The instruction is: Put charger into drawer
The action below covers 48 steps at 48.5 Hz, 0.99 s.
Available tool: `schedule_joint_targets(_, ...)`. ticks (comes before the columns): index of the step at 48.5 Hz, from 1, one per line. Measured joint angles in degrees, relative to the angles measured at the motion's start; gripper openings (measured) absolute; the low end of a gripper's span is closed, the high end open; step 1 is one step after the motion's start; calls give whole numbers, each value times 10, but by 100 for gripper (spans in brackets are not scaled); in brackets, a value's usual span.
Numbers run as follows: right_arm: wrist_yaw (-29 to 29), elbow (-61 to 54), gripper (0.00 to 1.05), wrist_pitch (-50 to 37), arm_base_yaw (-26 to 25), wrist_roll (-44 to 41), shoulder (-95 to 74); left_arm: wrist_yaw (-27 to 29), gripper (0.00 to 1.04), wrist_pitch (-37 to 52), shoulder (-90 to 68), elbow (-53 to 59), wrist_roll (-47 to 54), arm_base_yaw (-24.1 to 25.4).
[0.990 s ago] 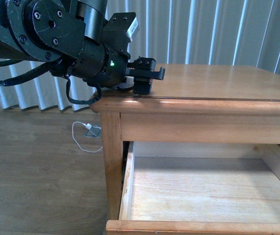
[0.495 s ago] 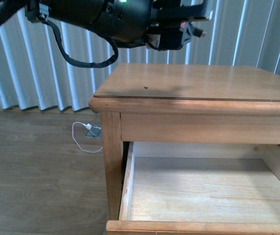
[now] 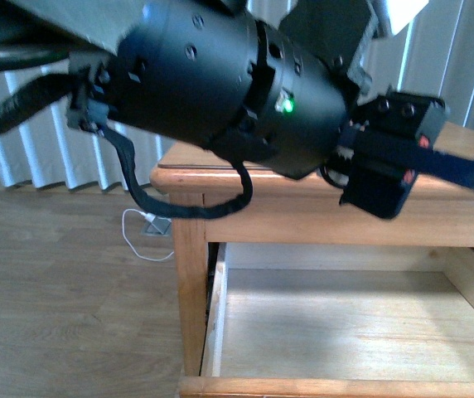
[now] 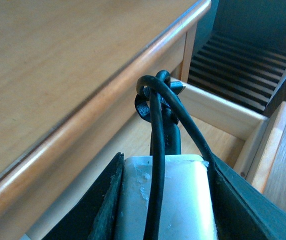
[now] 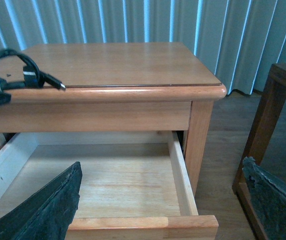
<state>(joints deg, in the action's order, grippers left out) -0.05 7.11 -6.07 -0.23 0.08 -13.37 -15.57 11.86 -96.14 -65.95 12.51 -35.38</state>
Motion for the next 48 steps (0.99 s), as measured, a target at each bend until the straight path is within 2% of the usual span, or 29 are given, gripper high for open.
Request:
schedule_joint_targets(15,0,0,96,0,0,0,0,42,43,13,-120,6,7,-2)
schedule_joint_targets(42,0,0,96,0,0,0,0,92,43,-2,-287,-111,-13,2)
schedule_joint_targets(44,0,0,96,0,0,0,0,95,45,-6,-289,-114,-15,1)
schedule_joint_targets(48,0,0,96,0,0,0,0,99,57,-10,-290,-115,-14,1)
